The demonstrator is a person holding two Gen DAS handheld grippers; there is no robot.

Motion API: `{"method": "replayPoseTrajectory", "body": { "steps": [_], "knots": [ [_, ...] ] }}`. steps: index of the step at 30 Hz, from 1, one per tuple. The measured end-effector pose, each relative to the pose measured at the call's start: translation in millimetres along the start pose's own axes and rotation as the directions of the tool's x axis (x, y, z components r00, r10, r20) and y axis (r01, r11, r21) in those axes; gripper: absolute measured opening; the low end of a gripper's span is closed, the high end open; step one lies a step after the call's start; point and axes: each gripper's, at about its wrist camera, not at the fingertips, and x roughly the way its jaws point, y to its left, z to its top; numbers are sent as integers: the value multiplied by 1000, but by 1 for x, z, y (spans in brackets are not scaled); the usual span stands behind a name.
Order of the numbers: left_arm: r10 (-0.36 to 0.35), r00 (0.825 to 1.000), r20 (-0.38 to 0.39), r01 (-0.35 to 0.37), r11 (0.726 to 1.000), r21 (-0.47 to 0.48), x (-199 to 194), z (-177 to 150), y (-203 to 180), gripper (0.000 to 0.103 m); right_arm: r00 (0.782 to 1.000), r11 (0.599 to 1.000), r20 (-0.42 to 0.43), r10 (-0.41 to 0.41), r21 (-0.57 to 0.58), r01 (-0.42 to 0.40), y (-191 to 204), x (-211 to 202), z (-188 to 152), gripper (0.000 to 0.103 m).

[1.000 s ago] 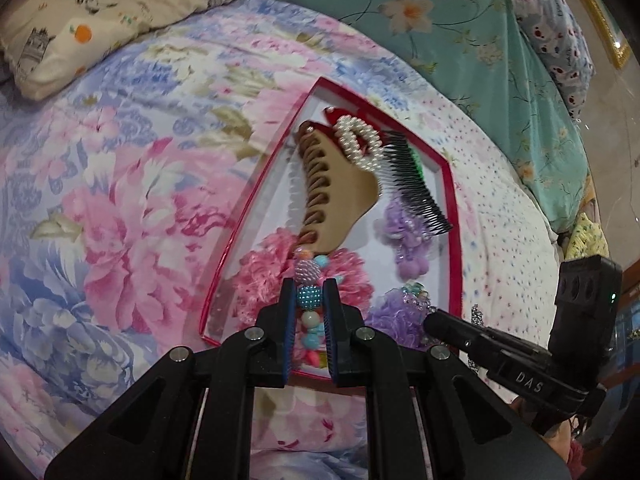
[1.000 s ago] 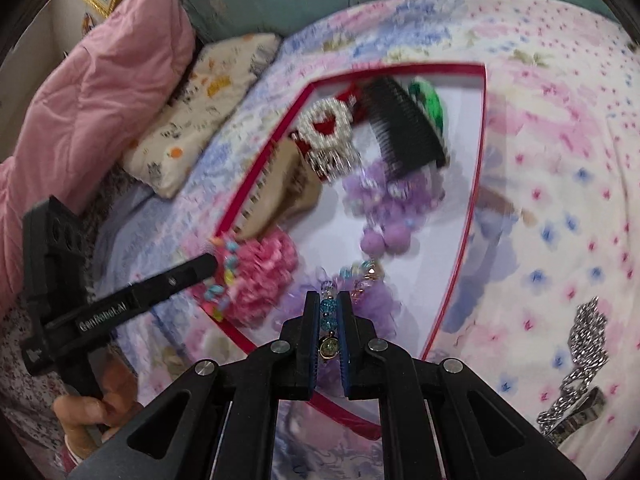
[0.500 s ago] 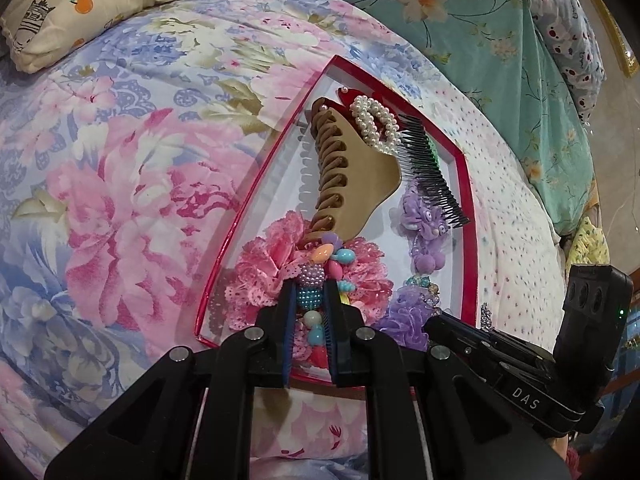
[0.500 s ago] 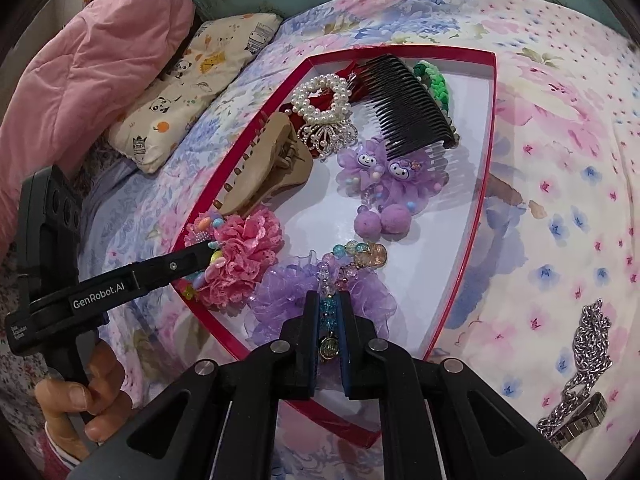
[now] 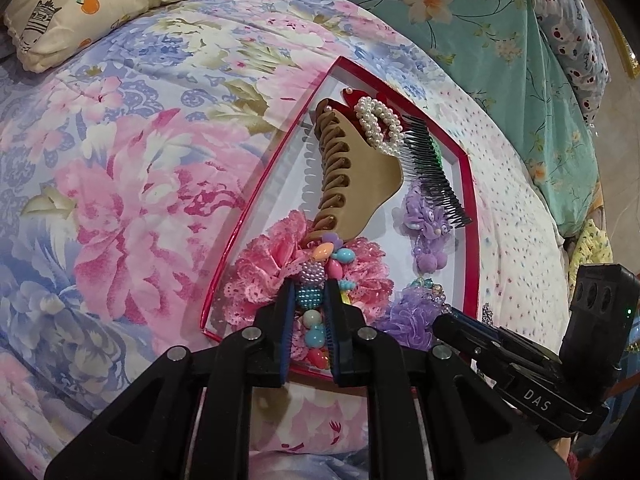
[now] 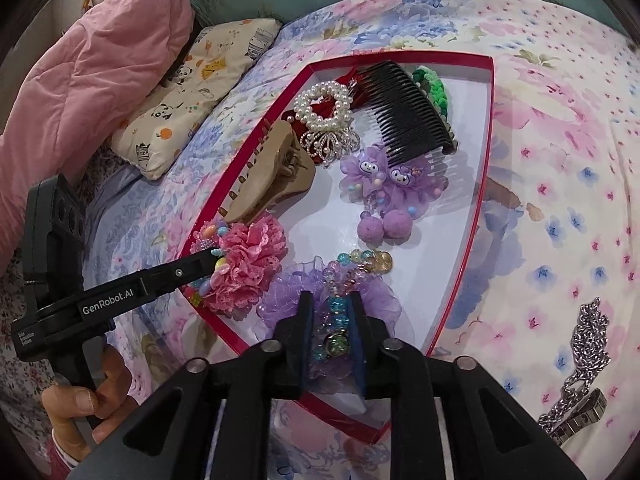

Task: Organize jewelry

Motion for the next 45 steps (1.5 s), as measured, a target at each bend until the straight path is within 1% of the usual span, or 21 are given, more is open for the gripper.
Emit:
{"method": "replayPoseTrajectory", "body": {
  "steps": [2, 3, 8, 10, 18, 19, 20, 21, 22, 23, 25, 27, 28, 29, 31, 32, 34, 36, 38, 41, 45],
  "knots": [
    [-5, 1000, 1, 5, 1000, -3, -1, -1, 0, 16, 1000, 1000, 4, 0, 0, 0, 0, -2, 0, 28],
    [-3, 1000, 2, 3, 1000, -2, -2, -1, -1, 17, 1000, 1000, 6, 1, 2, -1, 0, -3, 0, 28],
    [-4, 1000, 9, 3, 1000, 6, -6, -3, -4, 34, 1000, 1000, 14, 18, 6, -18, -1, -10, 2, 29],
    [0, 1000, 17, 0, 1000, 11, -9, -3, -6, 35, 999, 1000, 24, 22, 10, -22, -1, -14, 2, 30],
    [-7, 1000, 20, 7, 1000, 3, -13, -3, -6, 35, 997, 998, 59, 43, 44, -46, -7, -26, 4, 33],
    [-13, 1000, 19, 13, 1000, -3, -13, -3, -5, 39, 997, 997, 63, 47, 50, -50, -8, -28, 4, 33],
    [-23, 1000, 19, 23, 1000, -11, -14, -4, -4, 45, 996, 997, 68, 52, 57, -56, -10, -29, 4, 36],
    [-34, 999, 23, 35, 999, -19, -16, -4, -3, 49, 996, 996, 72, 57, 66, -62, -11, -31, 4, 38],
    [-45, 999, 29, 46, 999, -27, -18, -4, -2, 51, 995, 994, 79, 67, 77, -73, -13, -33, 4, 43],
    [-57, 998, 34, 58, 998, -32, -21, -4, -1, 51, 993, 992, 87, 81, 91, -89, -16, -35, 4, 45],
    [-77, 996, 38, 79, 996, -42, -24, -5, 0, 51, 989, 987, 114, 92, 119, -105, -22, -41, 4, 46],
    [-115, 993, 39, 117, 991, -61, -29, -6, 2, 51, 984, 982, 140, 106, 140, -126, -26, -47, 4, 50],
    [-131, 991, 41, 133, 989, -67, -31, -7, 2, 55, 979, 975, 157, 127, 161, -152, -30, -51, 3, 56],
    [-140, 989, 44, 143, 987, -72, -33, -8, 2, 67, 973, 965, 175, 153, 186, -185, -36, -54, 2, 64],
    [-158, 985, 67, 163, 983, -81, -41, -11, 2, 80, 961, 944, 201, 189, 234, -235, -45, -58, -1, 71],
    [-171, 982, 81, 177, 981, -81, -46, -13, 1, 83, 956, 932, 211, 204, 257, -255, -49, -60, -2, 74],
    [-186, 979, 85, 193, 977, -87, -51, -15, 1, 83, 950, 918, 226, 214, 286, -275, -55, -63, -6, 77],
    [-181, 980, 85, 188, 978, -88, -56, -18, 0, 83, 951, 916, 230, 208, 295, -272, -58, -67, -11, 78],
    [-143, 986, 87, 150, 986, -79, -63, -23, -1, 83, 951, 915, 239, 195, 304, -264, -60, -70, -18, 82],
    [-106, 991, 76, 112, 991, -75, -67, -29, -1, 84, 958, 927, 239, 159, 297, -228, -59, -75, -25, 82],
    [-83, 995, 49, 87, 992, -88, -69, -36, 2, 84, 962, 930, 229, 148, 298, -214, -60, -81, -31, 82]
  ]
}}
